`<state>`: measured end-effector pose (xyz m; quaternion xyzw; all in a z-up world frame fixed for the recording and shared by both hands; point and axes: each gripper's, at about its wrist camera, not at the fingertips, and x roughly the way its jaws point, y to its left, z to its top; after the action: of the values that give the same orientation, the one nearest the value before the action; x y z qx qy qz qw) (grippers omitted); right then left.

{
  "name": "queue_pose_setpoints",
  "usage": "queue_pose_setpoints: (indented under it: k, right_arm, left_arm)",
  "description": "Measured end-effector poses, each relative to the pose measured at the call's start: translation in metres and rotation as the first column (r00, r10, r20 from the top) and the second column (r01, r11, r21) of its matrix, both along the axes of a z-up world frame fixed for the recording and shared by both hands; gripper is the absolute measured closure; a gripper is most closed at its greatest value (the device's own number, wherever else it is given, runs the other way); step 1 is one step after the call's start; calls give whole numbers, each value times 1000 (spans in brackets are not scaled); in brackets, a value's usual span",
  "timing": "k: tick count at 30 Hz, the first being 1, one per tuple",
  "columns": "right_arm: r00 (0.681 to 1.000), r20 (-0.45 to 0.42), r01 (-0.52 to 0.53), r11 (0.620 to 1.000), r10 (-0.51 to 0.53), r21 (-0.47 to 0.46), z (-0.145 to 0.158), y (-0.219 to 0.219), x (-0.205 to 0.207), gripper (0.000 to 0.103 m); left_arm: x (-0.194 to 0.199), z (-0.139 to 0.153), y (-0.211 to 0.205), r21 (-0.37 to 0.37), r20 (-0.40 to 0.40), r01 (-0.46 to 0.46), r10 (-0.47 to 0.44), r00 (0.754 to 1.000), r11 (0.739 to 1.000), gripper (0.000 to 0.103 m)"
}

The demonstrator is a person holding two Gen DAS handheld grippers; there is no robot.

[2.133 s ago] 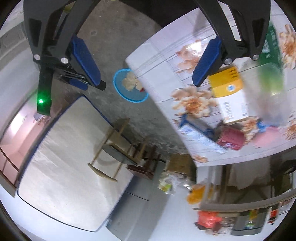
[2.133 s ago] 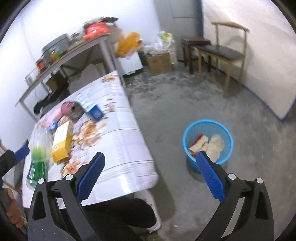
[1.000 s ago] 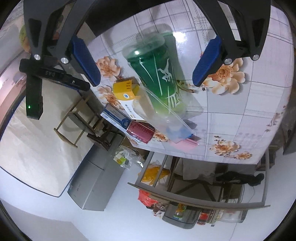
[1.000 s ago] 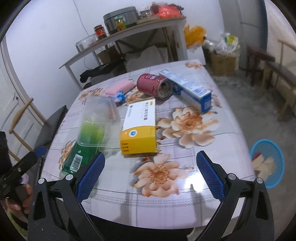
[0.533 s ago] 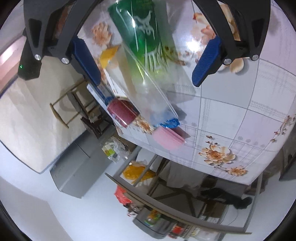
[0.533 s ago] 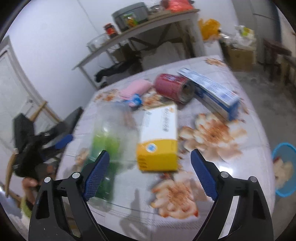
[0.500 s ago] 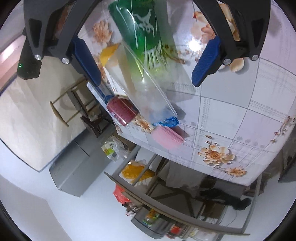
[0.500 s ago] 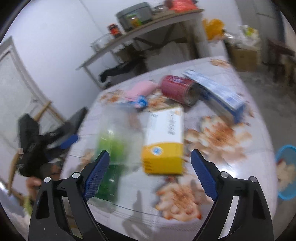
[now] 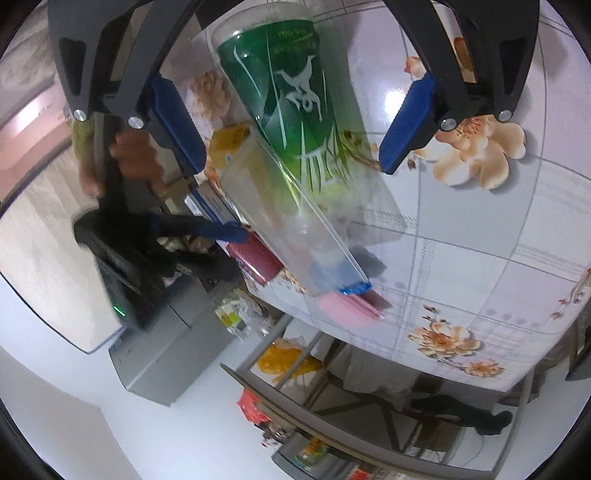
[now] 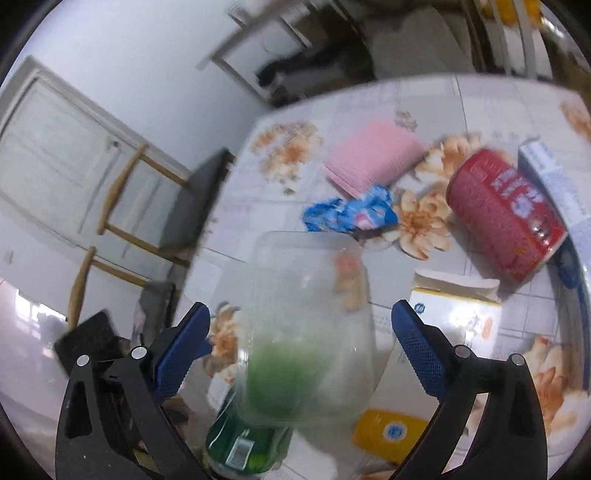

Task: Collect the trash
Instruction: 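Grasp the clear plastic food box with the right tool and lift it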

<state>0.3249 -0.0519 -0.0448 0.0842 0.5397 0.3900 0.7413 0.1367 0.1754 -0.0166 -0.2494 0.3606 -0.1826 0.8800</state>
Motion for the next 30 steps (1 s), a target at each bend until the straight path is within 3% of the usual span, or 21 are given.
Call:
queue_pose_setpoints:
  k: [10,14,16,19,30]
  right_arm:
    - [994,-62,-99,984,91,-148,-21,40,10,8]
    - [990,-96,-112,984,99,-139,-28,42,13,9]
    - [990,-107,-107,986,94,-126,-29,40,14,20]
    - [991,-108,-91,989,79,-116,-28,35,11,24]
    - [999,-5,32,998,-32,-47,15,-5,-1,25]
  left_arm:
    - [4,-9,-16,13,19,92,-92,996,996,16]
    - [7,-12,-17,3,8,96,-96,995,995,18]
    - [7,-13,-17,-5,6,98,-98,995,995,18]
    - [6,-13,-18,-6,10,103,-103,995,995,18]
    - [4,-10,-19,7,3,119,-119,993,993,18]
